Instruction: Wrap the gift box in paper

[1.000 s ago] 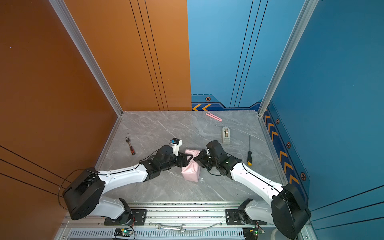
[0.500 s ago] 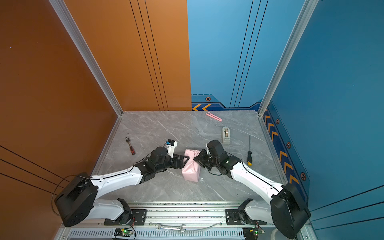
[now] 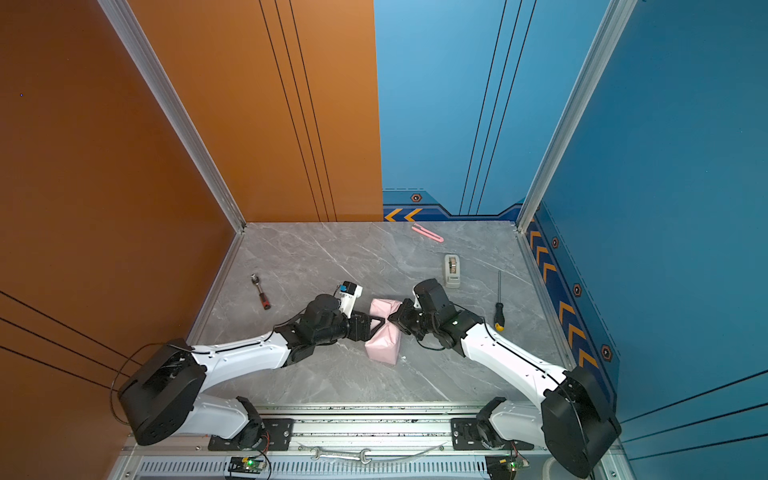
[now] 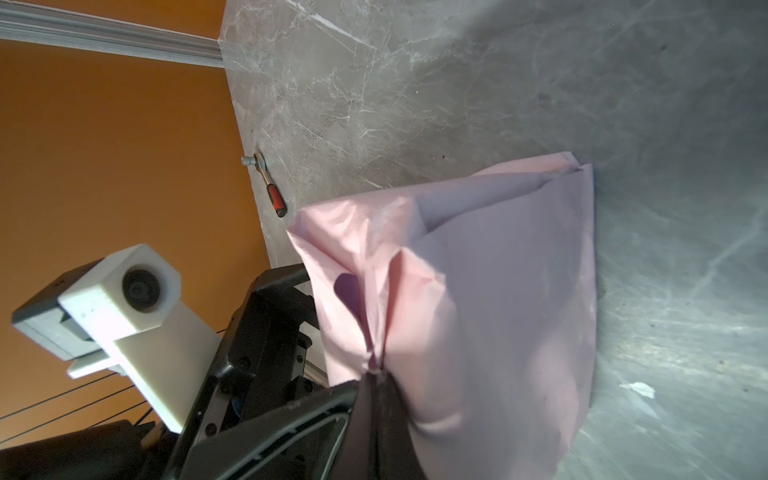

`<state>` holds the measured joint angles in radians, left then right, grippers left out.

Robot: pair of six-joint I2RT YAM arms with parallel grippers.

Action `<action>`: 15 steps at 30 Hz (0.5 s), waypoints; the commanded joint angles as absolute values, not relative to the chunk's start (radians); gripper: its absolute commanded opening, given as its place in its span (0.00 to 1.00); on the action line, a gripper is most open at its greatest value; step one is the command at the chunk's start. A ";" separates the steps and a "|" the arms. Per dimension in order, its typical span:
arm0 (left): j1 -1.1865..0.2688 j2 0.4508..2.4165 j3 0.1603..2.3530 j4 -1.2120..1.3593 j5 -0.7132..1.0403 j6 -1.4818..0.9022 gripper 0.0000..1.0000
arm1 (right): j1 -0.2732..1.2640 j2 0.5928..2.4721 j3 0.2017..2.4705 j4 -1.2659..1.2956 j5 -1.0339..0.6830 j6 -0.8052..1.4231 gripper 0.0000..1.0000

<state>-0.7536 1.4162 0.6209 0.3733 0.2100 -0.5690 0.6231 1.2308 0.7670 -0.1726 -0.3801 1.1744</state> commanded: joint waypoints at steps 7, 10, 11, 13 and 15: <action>-0.764 1.479 0.598 0.186 0.108 -0.520 0.82 | 0.639 1.152 0.896 -0.301 -0.351 0.995 0.00; -0.765 1.479 0.600 0.182 0.105 -0.516 0.81 | 0.621 1.179 0.931 -0.362 -0.440 0.884 0.00; -0.767 1.478 0.600 0.181 0.103 -0.516 0.81 | 0.616 1.197 0.958 -0.412 -0.470 0.826 0.00; -0.765 1.474 0.600 0.178 0.099 -0.513 0.81 | 0.608 1.235 1.012 -0.512 -0.523 0.717 0.00; -0.766 1.471 0.602 0.178 0.096 -0.512 0.81 | 0.596 1.271 1.051 -0.588 -0.573 0.625 0.00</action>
<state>-0.7612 1.4227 0.6289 0.3733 0.1841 -0.5640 0.6094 1.2327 0.9974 -0.4141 -0.4786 0.8177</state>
